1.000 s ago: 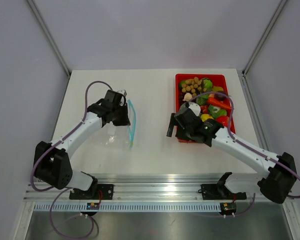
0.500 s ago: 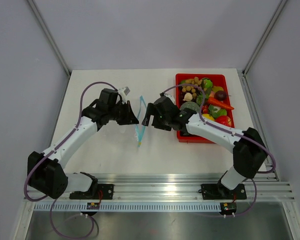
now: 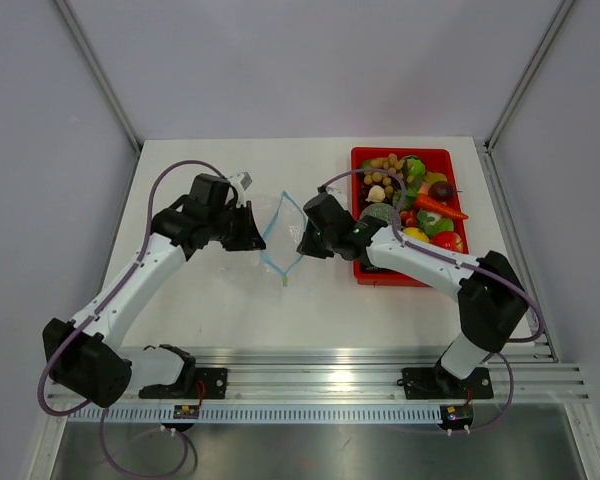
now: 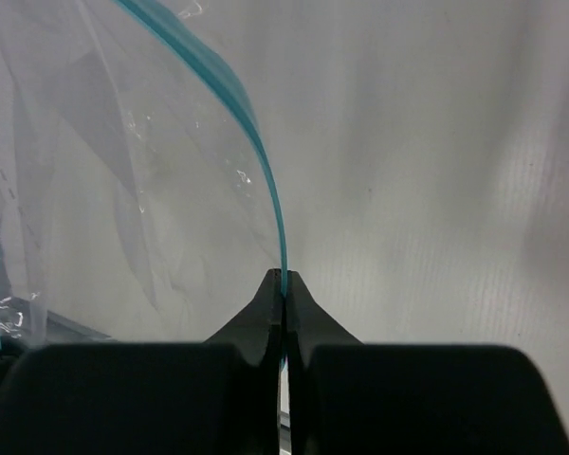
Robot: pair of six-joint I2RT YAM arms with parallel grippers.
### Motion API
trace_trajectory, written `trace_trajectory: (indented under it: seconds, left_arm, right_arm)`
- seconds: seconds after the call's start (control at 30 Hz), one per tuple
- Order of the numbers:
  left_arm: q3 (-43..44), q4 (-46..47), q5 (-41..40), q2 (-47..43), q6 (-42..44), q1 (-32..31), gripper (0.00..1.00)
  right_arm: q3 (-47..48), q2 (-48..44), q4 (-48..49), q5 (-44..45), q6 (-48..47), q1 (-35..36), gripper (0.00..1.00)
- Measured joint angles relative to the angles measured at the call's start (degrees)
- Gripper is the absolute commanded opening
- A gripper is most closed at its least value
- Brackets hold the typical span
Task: Place the food in the zip-top bag and seal the zipper
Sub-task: Open the zipper of the food storage bag at the center of the board.
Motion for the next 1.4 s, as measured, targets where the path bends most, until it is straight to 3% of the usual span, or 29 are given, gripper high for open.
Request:
trace_trajectory:
  seconds: [0.27, 0.53, 0.6, 0.63, 0.77, 1.17, 1.23, 1.4]
  left_arm:
    - [10.4, -12.02, -9.14, -0.11, 3.02, -0.22, 0.0]
    - [11.63, -11.98, -17.62, -2.27, -0.2, -4.96, 0.01]
    - [10.56, -11.37, -18.97, -3.3, -1.11, -6.73, 0.09]
    - [10.38, -11.13, -19.52, -3.5, -1.42, -7.43, 0.2]
    - [9.99, -9.75, -20.79, -2.67, -1.95, -8.28, 0.43]
    - [8.04, -7.04, -20.74, 0.44, -2.89, -9.2, 0.47]
    - [7.76, -6.29, -20.37, 0.57, -3.15, -9.62, 0.54]
    - [7.32, -5.05, -19.91, 0.61, -3.85, -10.25, 0.54]
  right_arm:
    - [6.56, -2.71, -9.97, 6.51, -3.13, 1.27, 0.0]
    - [7.54, -2.93, -11.72, 6.34, -3.15, 3.43, 0.0]
    - [7.93, -2.93, -11.47, 5.49, -3.1, 3.58, 0.0]
    - [7.96, -2.93, -11.32, 5.11, -2.95, 3.61, 0.0]
    - [7.96, -2.93, -11.08, 3.82, -2.45, 3.78, 0.0]
    - [7.74, -2.93, -10.29, 3.21, -1.81, 4.17, 0.0]
    - [7.74, -2.91, -10.27, 3.15, -1.81, 4.17, 0.0]
    - [7.56, -2.91, -10.1, 2.19, -1.68, 4.2, 0.0]
